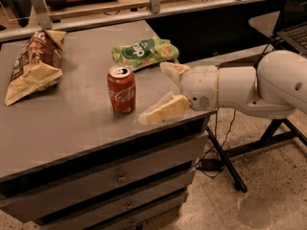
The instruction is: Knock coke can over
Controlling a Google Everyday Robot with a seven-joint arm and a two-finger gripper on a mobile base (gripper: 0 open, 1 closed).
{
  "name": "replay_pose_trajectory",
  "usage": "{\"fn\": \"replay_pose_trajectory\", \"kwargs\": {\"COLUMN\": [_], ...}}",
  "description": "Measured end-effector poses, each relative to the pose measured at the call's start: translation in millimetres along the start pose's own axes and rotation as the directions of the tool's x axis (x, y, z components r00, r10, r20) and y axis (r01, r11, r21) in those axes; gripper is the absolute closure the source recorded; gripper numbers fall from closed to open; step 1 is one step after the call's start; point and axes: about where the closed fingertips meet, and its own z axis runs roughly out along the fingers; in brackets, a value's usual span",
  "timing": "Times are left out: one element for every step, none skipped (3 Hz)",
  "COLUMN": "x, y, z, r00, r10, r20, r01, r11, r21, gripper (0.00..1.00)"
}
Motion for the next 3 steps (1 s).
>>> {"fn": "replay_pose_trajectory", "kwargs": {"x": [9, 17, 21], "y": [-14, -22, -27], "z": [16, 35, 55], "r00": [0.999, 0.999, 0.998], "r10": [-0.035, -0.023, -0.005], "r20": [0.013, 0.034, 0.062], "r01": [0.035, 0.021, 0.003], "r11": [0.9988, 0.9992, 0.9997], "r21": [0.033, 0.034, 0.024], "gripper": [0.0, 0.0, 0.0]}}
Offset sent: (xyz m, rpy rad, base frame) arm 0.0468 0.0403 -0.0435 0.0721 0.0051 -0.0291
